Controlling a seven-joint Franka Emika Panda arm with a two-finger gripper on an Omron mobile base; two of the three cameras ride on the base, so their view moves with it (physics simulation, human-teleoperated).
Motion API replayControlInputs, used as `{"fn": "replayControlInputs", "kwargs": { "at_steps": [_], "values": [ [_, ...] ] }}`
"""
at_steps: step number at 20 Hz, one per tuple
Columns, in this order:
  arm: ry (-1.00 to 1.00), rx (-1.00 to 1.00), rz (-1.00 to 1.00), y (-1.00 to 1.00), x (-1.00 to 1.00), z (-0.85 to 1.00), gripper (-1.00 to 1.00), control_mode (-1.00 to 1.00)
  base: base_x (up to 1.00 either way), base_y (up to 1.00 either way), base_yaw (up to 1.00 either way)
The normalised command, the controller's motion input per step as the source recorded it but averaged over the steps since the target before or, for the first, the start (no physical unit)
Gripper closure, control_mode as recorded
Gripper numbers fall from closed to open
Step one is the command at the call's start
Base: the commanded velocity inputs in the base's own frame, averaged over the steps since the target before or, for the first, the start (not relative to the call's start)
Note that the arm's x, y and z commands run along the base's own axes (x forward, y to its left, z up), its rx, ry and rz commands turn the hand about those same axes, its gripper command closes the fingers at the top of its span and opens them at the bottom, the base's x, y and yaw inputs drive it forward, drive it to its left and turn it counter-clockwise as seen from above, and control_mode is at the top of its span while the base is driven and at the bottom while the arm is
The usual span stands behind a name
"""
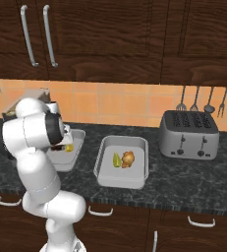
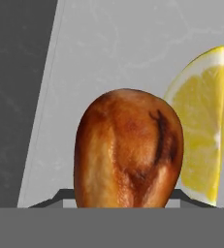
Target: Place one lemon wedge and one chicken drumstick in each tupperware on the nearby counter, to pack two identical lunches.
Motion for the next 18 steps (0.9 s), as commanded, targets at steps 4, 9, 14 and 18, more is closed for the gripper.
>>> {"fn": "replayControlInputs", "kwargs": {
  "at_steps": [4,9,14,18],
  "values": [
    [-0.02,0.06,0.12,0.00,0.27,-0.21,1.00,-1.00,0.00,0.00,0.00],
    [0.00,-0.03,0.05,0.02,0.40,0.00,1.00,-1.00,0.00,0.00,0.00],
    [0.00,0.00,0.02,0.10,0.28,0.00,-1.00,-1.00,0.00,0.00,0.00],
    [0.00,0.00,0.00,0.05,0.04,0.00,-1.00,-1.00,0.00,0.00,0.00]
  ]
}}
